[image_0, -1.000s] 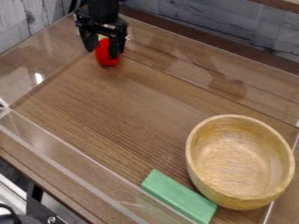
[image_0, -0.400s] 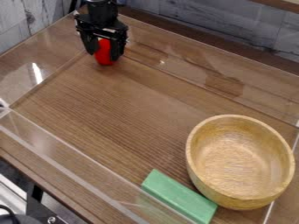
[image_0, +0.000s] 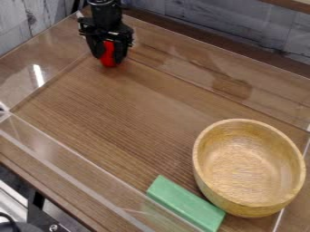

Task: Move the red fruit to the right side of the table

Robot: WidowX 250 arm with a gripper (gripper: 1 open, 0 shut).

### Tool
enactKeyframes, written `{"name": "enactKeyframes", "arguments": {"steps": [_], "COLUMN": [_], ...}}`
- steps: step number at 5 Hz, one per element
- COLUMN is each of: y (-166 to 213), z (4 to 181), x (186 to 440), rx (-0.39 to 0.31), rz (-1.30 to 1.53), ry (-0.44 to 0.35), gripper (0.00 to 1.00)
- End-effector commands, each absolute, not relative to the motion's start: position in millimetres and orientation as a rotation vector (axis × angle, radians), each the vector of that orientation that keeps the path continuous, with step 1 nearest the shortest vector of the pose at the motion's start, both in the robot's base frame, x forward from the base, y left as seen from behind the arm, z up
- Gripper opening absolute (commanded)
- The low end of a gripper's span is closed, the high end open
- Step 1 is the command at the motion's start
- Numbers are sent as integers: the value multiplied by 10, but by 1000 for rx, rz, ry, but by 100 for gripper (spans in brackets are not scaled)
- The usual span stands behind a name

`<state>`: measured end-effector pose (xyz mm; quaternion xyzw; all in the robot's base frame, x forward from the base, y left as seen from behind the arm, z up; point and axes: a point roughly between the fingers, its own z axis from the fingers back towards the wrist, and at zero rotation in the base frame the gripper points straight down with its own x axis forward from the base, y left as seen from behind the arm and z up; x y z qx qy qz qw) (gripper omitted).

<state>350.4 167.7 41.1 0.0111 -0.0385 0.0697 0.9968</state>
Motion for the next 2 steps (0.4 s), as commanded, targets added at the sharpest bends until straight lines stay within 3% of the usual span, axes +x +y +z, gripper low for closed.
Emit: {"name": "enactKeyframes", "arguments": {"steps": [1,2], "y": [1693,1674], "z": [630,696], "x": [3579,3561], "rx": [38,17], "rz": [140,149], "ry": [-140,-143], "gripper": [100,100]}}
